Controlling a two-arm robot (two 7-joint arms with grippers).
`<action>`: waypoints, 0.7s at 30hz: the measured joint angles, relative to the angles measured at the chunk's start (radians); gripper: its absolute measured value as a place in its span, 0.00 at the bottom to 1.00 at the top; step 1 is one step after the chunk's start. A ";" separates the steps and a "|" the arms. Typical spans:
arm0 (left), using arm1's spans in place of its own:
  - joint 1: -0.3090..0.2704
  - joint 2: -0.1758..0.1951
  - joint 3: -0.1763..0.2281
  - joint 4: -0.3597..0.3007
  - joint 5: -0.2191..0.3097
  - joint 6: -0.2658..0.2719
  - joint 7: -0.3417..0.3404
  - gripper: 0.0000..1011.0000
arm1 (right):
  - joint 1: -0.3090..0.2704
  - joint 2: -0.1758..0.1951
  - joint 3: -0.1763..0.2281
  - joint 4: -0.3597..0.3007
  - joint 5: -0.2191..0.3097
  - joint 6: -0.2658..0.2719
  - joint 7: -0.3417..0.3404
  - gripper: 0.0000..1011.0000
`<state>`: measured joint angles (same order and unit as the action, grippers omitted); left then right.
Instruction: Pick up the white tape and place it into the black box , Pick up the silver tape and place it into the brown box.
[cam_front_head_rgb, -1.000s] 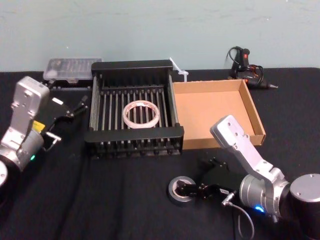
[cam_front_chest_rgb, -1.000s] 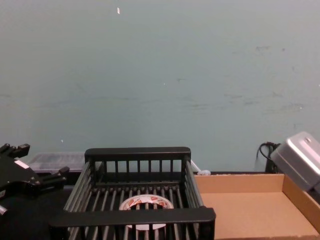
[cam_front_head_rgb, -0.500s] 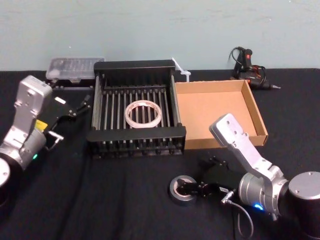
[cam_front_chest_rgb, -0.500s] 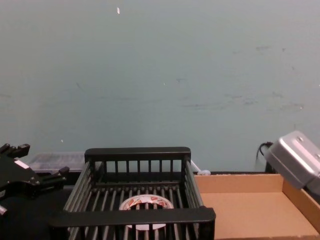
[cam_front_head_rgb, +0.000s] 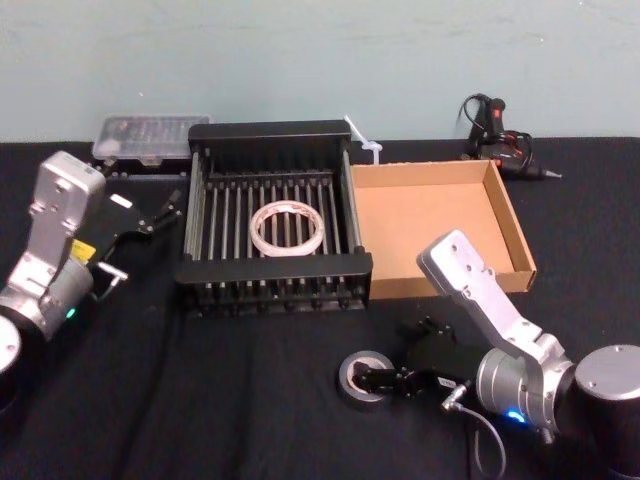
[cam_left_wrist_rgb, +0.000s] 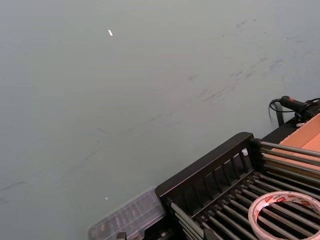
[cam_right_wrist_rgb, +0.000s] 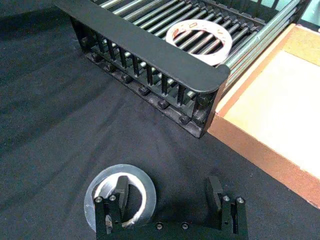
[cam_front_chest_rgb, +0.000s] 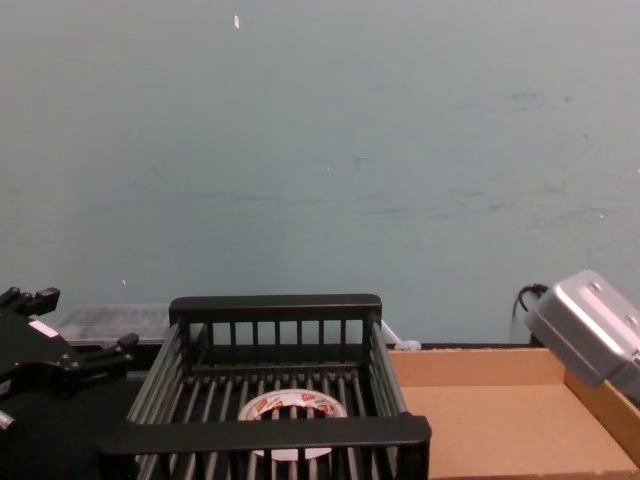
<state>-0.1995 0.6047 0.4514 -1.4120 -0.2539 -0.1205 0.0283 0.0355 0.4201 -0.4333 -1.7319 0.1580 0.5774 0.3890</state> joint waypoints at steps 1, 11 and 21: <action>0.000 0.000 0.000 0.000 0.000 0.000 0.000 0.99 | 0.000 0.000 0.000 0.000 0.000 0.000 0.000 0.99; 0.000 0.000 0.000 0.000 0.000 0.000 0.000 0.99 | -0.001 0.001 0.000 0.000 0.000 0.000 -0.001 0.99; 0.000 0.000 0.000 0.000 0.000 0.000 0.000 0.99 | -0.001 0.001 0.000 -0.001 0.001 0.000 -0.002 0.76</action>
<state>-0.1995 0.6047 0.4514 -1.4120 -0.2539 -0.1205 0.0283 0.0346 0.4209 -0.4336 -1.7330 0.1592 0.5774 0.3875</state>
